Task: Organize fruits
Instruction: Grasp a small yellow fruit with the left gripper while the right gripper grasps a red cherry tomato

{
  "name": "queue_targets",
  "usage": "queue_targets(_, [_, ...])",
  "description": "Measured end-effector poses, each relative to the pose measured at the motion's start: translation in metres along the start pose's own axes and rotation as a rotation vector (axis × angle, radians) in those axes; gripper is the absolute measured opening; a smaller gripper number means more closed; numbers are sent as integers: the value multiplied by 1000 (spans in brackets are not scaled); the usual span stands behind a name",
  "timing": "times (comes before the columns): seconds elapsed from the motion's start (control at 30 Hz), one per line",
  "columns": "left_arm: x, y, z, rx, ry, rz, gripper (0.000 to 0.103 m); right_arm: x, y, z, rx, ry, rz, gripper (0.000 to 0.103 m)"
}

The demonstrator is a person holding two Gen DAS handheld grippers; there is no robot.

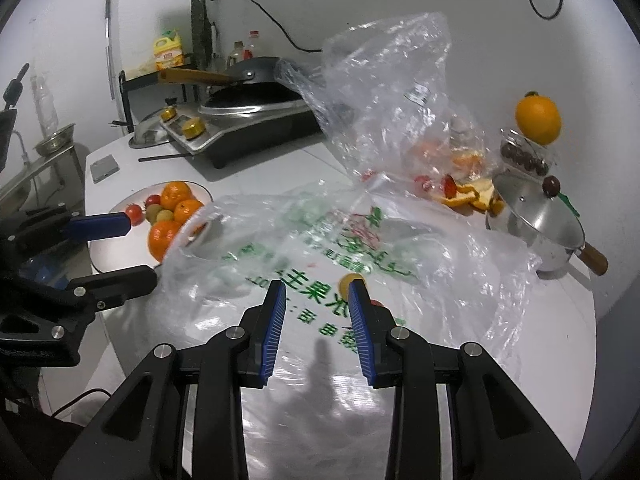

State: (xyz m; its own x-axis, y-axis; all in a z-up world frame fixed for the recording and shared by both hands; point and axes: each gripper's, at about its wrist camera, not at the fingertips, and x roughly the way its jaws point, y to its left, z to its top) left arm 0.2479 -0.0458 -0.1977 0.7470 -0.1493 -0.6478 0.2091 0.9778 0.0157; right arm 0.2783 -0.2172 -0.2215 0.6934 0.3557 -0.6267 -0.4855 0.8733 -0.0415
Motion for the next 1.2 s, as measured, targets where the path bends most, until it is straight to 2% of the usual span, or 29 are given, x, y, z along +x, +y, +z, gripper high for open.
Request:
queue_targets(0.47, [32, -21, 9, 35, 29, -22, 66, 36, -32, -16, 30, 82, 2, 35])
queue_targets(1.03, [66, -35, 23, 93, 51, -46, 66, 70, -45, -16, 41, 150, 41, 35])
queue_targets(1.2, [75, -43, 28, 115, 52, -59, 66, 71, -44, -16, 22, 154, 52, 30])
